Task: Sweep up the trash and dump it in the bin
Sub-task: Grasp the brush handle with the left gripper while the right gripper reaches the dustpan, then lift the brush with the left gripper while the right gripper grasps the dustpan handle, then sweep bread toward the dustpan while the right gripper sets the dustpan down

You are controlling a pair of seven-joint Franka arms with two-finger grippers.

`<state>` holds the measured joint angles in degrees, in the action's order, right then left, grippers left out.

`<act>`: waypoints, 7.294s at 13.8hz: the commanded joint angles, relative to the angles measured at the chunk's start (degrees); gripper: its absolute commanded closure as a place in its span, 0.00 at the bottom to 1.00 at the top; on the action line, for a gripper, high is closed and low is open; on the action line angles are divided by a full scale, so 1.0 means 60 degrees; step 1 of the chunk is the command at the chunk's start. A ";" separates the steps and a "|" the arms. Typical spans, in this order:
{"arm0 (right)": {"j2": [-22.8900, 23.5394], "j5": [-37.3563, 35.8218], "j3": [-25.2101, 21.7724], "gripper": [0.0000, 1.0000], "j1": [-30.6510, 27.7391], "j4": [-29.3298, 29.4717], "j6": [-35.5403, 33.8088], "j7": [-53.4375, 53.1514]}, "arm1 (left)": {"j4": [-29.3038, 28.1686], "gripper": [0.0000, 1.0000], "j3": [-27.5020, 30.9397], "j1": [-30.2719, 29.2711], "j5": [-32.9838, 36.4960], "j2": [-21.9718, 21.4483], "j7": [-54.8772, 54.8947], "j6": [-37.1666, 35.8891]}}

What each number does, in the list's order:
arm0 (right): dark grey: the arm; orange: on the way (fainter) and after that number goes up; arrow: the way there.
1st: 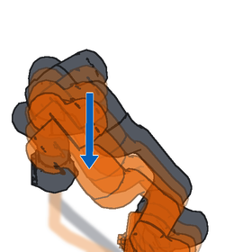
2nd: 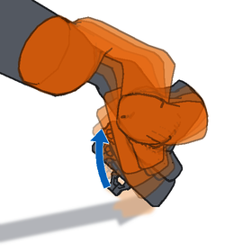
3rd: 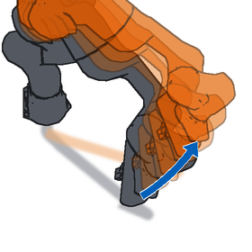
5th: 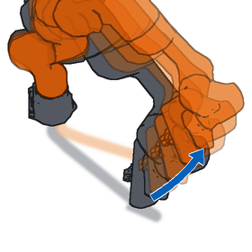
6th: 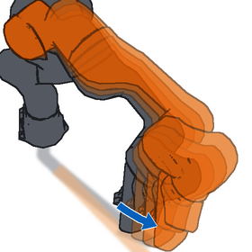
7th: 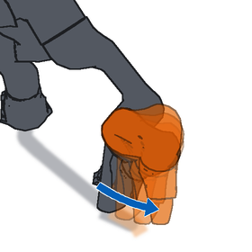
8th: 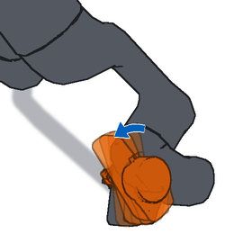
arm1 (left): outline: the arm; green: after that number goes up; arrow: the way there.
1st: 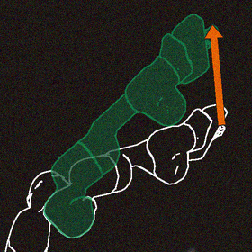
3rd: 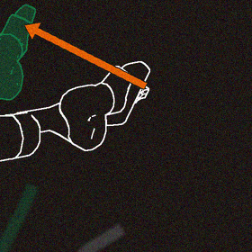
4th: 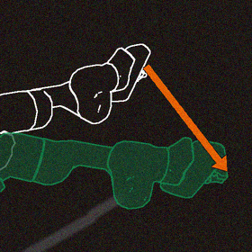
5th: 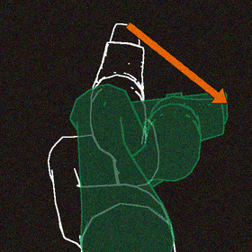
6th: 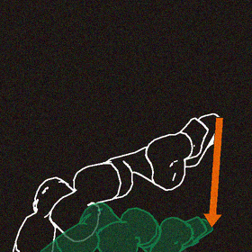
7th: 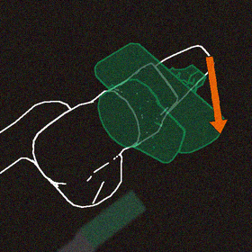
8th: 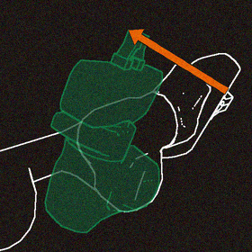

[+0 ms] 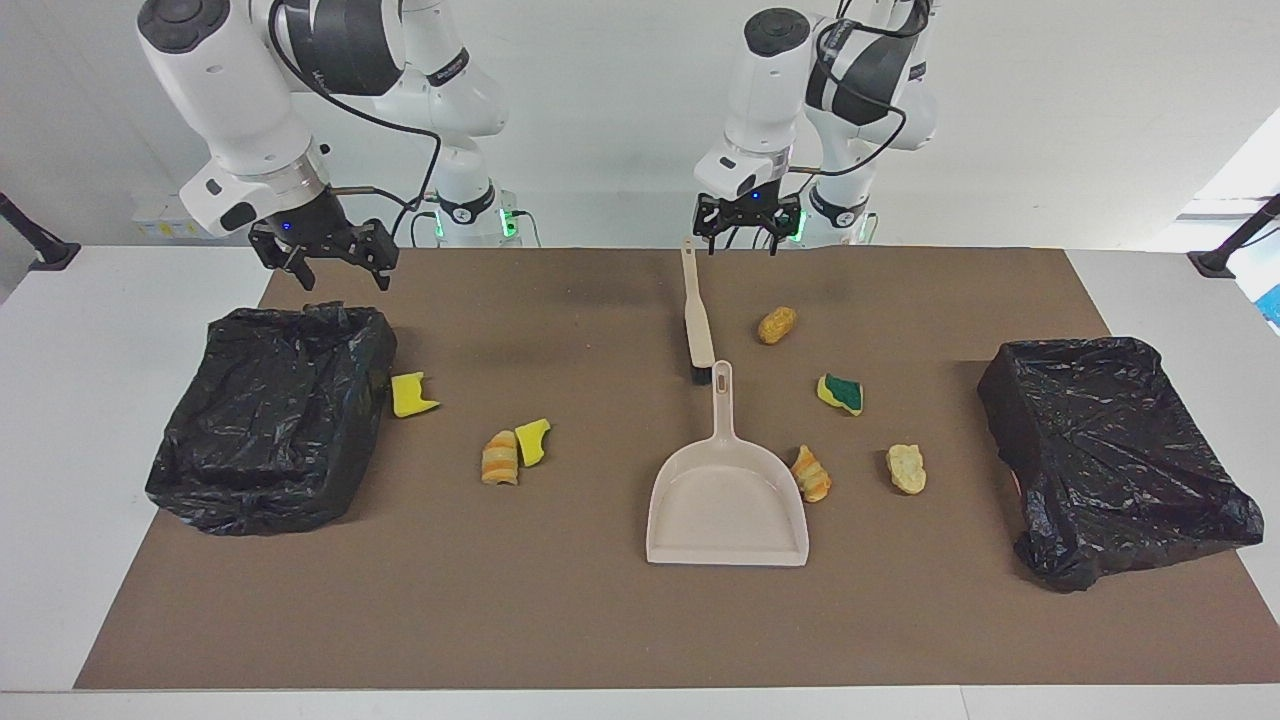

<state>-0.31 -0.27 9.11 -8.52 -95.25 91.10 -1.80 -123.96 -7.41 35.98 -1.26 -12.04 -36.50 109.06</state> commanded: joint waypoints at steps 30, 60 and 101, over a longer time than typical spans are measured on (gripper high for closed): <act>0.4649 0.0295 0.0224 0.00 0.4626 0.1827 0.4854 -0.7212 | -0.1533 1.00 0.0312 -0.0498 0.0269 -0.0935 -0.0538 -0.1842; 0.5881 -0.2855 0.0122 0.41 0.6884 0.2149 0.5354 -0.7713 | 0.3800 1.00 0.0311 -0.6612 0.1646 0.4702 0.9363 0.0983; 0.1736 -0.0438 0.0151 1.00 0.3470 -0.2128 0.4475 1.1111 | 0.1545 1.00 0.0224 -0.5089 0.2686 0.3692 1.3423 0.1439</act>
<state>12.94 -3.07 9.54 12.34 -104.57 116.22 63.56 -111.26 -6.54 4.90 14.19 13.38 43.69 119.48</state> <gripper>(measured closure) 0.692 0.744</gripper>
